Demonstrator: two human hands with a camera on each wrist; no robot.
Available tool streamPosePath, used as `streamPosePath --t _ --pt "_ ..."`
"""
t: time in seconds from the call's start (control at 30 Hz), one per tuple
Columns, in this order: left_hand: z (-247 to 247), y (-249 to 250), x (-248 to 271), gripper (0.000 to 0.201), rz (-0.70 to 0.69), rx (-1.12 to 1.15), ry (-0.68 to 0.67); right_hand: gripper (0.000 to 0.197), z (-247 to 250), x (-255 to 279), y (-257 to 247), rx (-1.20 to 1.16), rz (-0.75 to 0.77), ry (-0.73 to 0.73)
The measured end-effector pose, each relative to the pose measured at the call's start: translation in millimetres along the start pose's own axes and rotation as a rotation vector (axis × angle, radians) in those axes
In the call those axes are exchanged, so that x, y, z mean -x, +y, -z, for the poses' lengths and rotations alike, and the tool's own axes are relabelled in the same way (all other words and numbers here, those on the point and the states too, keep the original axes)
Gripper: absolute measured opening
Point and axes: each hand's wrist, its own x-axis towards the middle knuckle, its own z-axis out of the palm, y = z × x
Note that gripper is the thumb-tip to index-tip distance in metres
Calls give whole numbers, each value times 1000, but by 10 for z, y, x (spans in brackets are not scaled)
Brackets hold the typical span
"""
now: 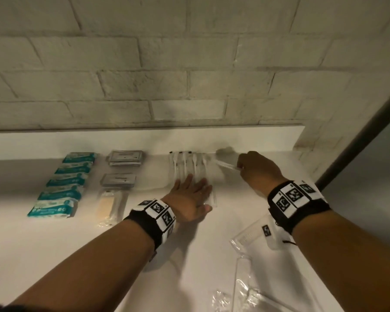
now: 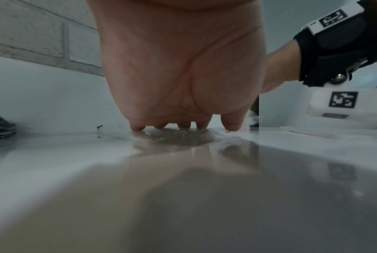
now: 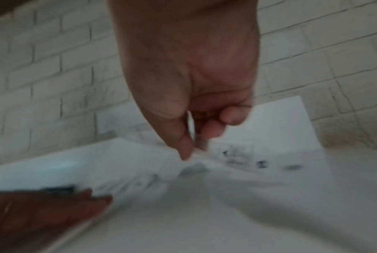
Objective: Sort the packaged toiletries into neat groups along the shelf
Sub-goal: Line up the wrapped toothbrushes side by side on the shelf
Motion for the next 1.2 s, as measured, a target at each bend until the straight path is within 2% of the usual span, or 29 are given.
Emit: streamPosePath --t 0.07,0.1,0.17,0.23,0.33,0.43,0.5,0.57,0.63,0.7,0.8,0.87,0.93,1.0,1.2 --pt "-5 2 -3 67 -2 0 5 26 29 23 -36 -13 147 123" --pt "-7 -1 -2 67 -3 4 8 34 20 55 -53 7 205 107" --pt "-12 -7 -1 66 -3 16 13 52 -44 140 -60 22 244 -51" --pt "-15 -8 3 65 -6 15 21 60 -123 187 -21 -5 184 -187" --pt "-14 -12 2 65 -6 24 23 51 -173 188 -11 -42 84 -164" --pt "-25 -19 -8 65 -5 30 30 43 -187 199 -133 -12 82 -181" --pt "-34 -14 -9 66 -2 26 38 52 -212 218 -233 5 60 -226" --pt "-35 -1 -5 66 0 31 50 64 -229 197 -297 -15 -41 -265" --pt "-28 7 -1 66 1 40 55 63 -257 144 -333 -27 -97 -295" --pt "-16 -3 -7 65 1 51 37 60 -278 81 -363 -21 -89 -257" --pt "-14 -17 -15 65 -1 56 27 81 -279 -9 -400 -28 -58 -126" --pt "-21 -18 -20 65 -2 48 34 74 -262 -74 -414 67 6 -95" --pt "-32 -16 -26 65 -2 40 45 53 -256 -119 -404 206 75 -165" --pt "-40 -18 -33 66 -3 41 50 45 -282 -107 -389 260 101 -270" --pt "-31 -8 -35 67 8 54 41 64 -331 -62 -307 184 21 -431"
